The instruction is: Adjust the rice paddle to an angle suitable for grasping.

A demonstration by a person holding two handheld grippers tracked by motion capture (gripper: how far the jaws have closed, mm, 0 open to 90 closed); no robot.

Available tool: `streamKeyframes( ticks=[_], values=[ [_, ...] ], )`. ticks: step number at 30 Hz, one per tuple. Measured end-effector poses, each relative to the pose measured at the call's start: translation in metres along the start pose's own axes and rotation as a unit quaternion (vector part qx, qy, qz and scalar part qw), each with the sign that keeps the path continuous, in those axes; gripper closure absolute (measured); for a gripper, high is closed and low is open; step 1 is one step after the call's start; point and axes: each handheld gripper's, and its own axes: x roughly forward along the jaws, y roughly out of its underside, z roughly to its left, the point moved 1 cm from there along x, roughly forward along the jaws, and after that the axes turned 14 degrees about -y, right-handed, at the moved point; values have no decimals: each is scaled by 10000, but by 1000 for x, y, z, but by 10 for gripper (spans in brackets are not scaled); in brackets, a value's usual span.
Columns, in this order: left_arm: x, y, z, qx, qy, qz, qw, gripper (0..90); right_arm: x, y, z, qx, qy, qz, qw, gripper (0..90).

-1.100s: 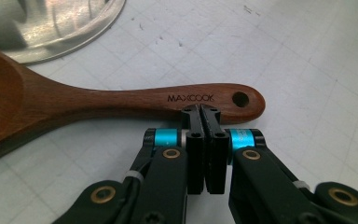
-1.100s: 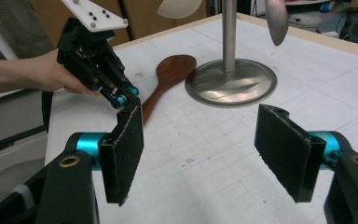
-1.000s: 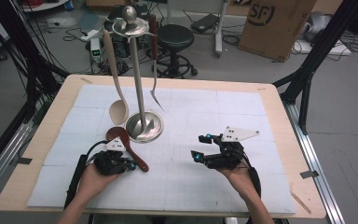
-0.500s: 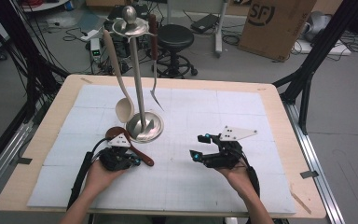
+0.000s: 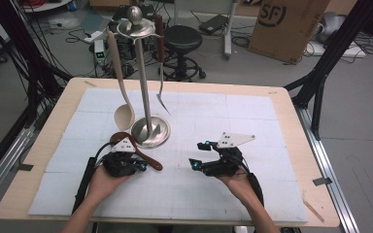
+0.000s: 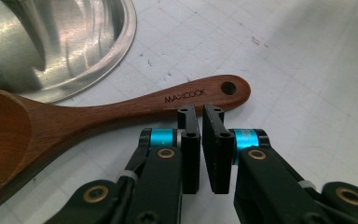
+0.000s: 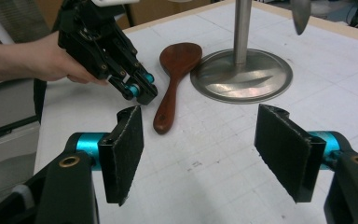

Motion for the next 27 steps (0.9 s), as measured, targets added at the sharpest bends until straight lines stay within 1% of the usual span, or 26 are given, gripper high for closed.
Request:
streamKeyframes(
  ticks=[5,7,11,16,18,19,22,23,27],
  values=[
    [-8,1,0,-3,66,-90,9999,815,13,-2,2,-62,-4,163,9998,322],
    [-13,2,0,-47,90,-128,9999,802,17,-3,2,-63,-19,207,9998,322],
    [-23,3,1,-43,131,-244,9996,762,28,-5,2,-77,-30,287,9996,322],
    [-35,7,3,-62,83,-378,9992,697,43,-7,1,-85,-4,395,9992,322],
    [-39,8,3,-143,38,-443,9989,657,49,-7,1,-99,-6,454,9989,322],
    [-41,8,4,-140,10,-458,9989,641,52,-7,1,-111,12,478,9988,322],
    [-44,9,5,-202,-5,-525,9984,605,61,-6,1,-95,25,550,9984,322],
    [-45,9,6,-180,0,-532,9984,593,64,-6,1,-93,52,586,9982,323],
    [-48,10,6,-197,2,-603,9980,573,76,-4,-1,-104,117,666,9977,330]
  ],
)
